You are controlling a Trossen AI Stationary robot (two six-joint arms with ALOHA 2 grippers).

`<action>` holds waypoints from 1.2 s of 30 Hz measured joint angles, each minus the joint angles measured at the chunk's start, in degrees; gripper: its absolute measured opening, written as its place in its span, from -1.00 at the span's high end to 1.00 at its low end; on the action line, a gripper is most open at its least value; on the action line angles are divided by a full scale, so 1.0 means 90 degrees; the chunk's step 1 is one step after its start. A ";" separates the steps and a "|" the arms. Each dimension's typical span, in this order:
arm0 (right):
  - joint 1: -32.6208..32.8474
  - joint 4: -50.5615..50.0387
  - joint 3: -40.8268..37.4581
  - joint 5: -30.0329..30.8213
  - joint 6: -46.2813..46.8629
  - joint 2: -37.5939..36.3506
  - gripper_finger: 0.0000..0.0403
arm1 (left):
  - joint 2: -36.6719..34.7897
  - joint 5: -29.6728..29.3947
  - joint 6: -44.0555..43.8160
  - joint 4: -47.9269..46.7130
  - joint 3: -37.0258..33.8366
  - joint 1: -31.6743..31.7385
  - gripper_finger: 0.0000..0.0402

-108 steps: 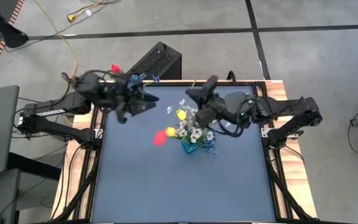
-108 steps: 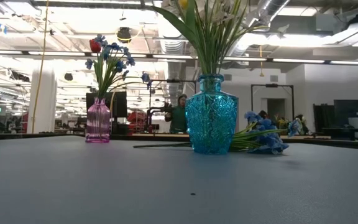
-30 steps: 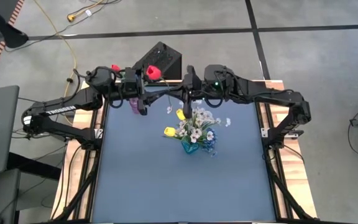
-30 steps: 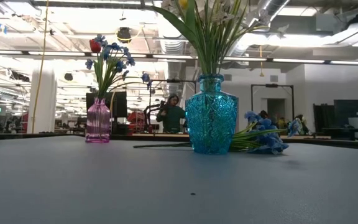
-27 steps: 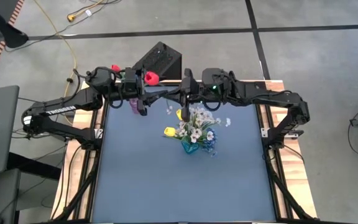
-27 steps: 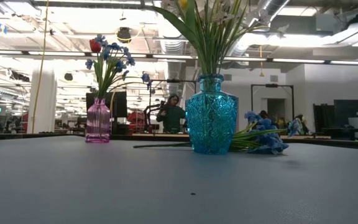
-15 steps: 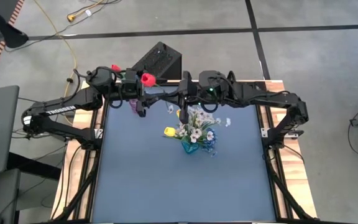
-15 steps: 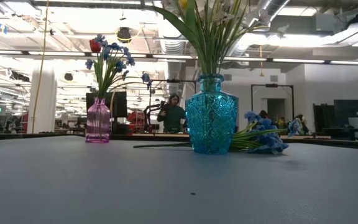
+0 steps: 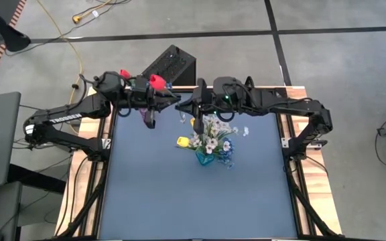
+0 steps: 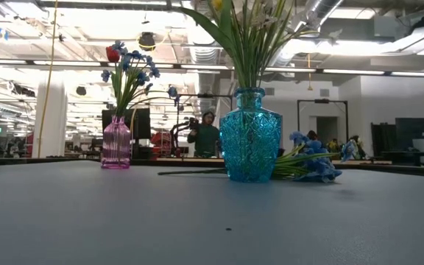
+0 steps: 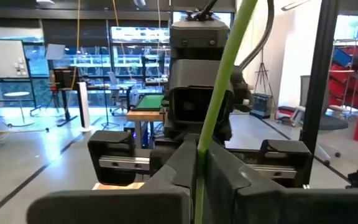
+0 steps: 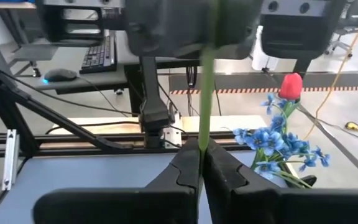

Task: Sort flowers into vase by color
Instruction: Put the left red flower into the violet vase

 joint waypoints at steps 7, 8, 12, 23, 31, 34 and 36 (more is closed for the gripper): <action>0.0080 0.0016 0.0000 0.0005 -0.0355 -0.0043 0.55 | -0.0006 -0.0010 -0.0066 -0.0069 0.0000 -0.0002 0.99; 0.0080 0.0037 0.0000 0.0005 -0.0355 -0.0056 0.50 | -0.0023 -0.0012 -0.0066 -0.0120 0.0000 -0.0002 0.99; 0.0072 -0.0012 0.0000 0.0006 -0.0329 -0.0261 0.27 | -0.0198 -0.0238 0.0044 -0.0398 -0.0005 0.0009 1.00; 0.0061 -0.0846 0.0000 0.0010 -0.0334 -0.1338 -0.06 | -0.1566 -0.2245 0.0233 -0.2736 -0.0005 0.0416 1.00; 0.0061 -0.1498 0.0000 0.0017 -0.0125 -0.1690 -0.06 | -0.2285 -0.3105 0.0699 -0.2930 -0.0005 0.0630 1.00; 0.0075 -0.1535 0.0000 0.0017 0.0064 -0.1688 -0.06 | -0.2311 -0.3344 0.0963 -0.2679 -0.0005 0.0832 1.00; 0.0078 -0.1534 0.0000 0.0015 0.0170 -0.1661 -0.06 | -0.2226 -0.3405 0.1180 -0.2411 -0.0005 0.1037 1.00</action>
